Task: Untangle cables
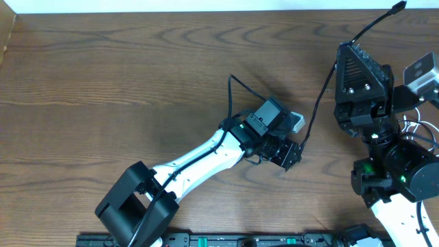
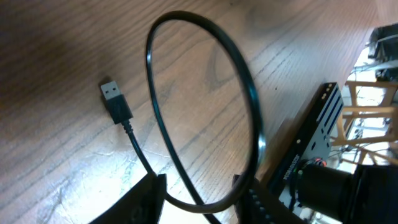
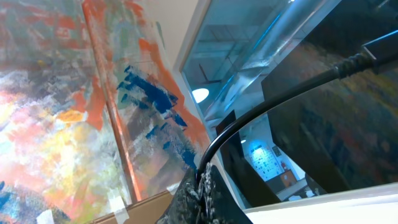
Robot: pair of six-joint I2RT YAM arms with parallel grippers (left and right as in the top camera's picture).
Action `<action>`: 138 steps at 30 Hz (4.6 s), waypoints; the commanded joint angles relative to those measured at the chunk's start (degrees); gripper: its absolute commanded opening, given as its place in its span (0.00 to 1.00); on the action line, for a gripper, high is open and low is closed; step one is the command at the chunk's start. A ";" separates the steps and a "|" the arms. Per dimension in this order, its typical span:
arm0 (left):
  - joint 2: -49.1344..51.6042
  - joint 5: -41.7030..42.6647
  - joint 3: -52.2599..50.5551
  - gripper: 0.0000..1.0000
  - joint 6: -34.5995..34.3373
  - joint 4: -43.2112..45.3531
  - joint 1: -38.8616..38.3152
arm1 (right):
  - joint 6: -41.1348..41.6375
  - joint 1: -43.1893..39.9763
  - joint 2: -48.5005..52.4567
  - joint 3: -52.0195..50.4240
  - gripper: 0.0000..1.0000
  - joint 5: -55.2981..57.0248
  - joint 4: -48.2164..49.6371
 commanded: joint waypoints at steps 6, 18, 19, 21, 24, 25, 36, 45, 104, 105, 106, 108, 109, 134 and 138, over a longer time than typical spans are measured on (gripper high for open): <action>0.09 0.02 -0.59 0.15 0.02 0.22 0.04 | -0.52 -0.28 0.07 0.63 0.01 0.68 -2.36; -0.83 -0.13 -0.59 0.08 0.85 -1.44 11.21 | -13.35 -0.28 0.04 0.61 0.01 -0.63 -36.11; -0.87 -0.11 -0.59 0.08 0.85 -2.19 12.76 | -14.73 -0.28 0.04 0.61 0.01 -0.66 -38.99; -0.87 -0.04 -0.59 0.08 0.83 -3.56 15.39 | -17.81 -0.28 0.04 0.61 0.01 -0.61 -44.65; -0.90 2.51 -0.59 0.08 0.85 -4.81 18.64 | -21.94 -0.28 0.07 0.61 0.01 -0.28 -53.66; -0.90 3.80 -0.59 0.08 0.85 -4.79 19.30 | -23.39 -0.28 0.13 0.61 0.01 -0.02 -56.74; -0.96 16.68 -0.59 0.08 9.77 -6.10 20.31 | -26.56 -1.31 6.54 0.61 0.01 7.04 -74.58; -1.09 21.09 -0.59 0.08 11.17 -6.25 20.24 | -21.88 -3.34 17.70 0.59 0.01 -4.85 -72.17; -1.09 12.72 -0.59 0.08 11.23 -7.54 14.29 | -7.28 -3.34 26.43 0.59 0.10 -22.82 -66.51; -1.09 12.72 -0.59 0.08 11.23 -7.54 14.29 | -7.28 -3.34 26.43 0.59 0.10 -22.97 -66.73; -1.09 12.70 -0.59 0.07 11.23 -7.54 14.29 | -7.28 -3.34 26.43 0.61 0.10 -23.19 -66.99; -1.09 12.70 -0.59 0.08 11.23 -7.54 14.29 | -7.28 -3.32 26.43 0.59 0.10 -23.50 -67.45; -1.09 12.70 -0.59 0.08 11.23 -7.54 14.29 | -7.28 -3.34 26.43 0.59 0.09 -23.58 -67.69; -1.09 12.61 -0.59 0.83 11.28 -9.60 17.14 | -7.34 -4.35 26.43 0.59 0.01 -23.47 -69.26; -1.09 12.66 -0.59 0.84 13.11 -12.83 20.90 | -7.39 -6.45 26.43 0.61 0.01 -22.29 -69.18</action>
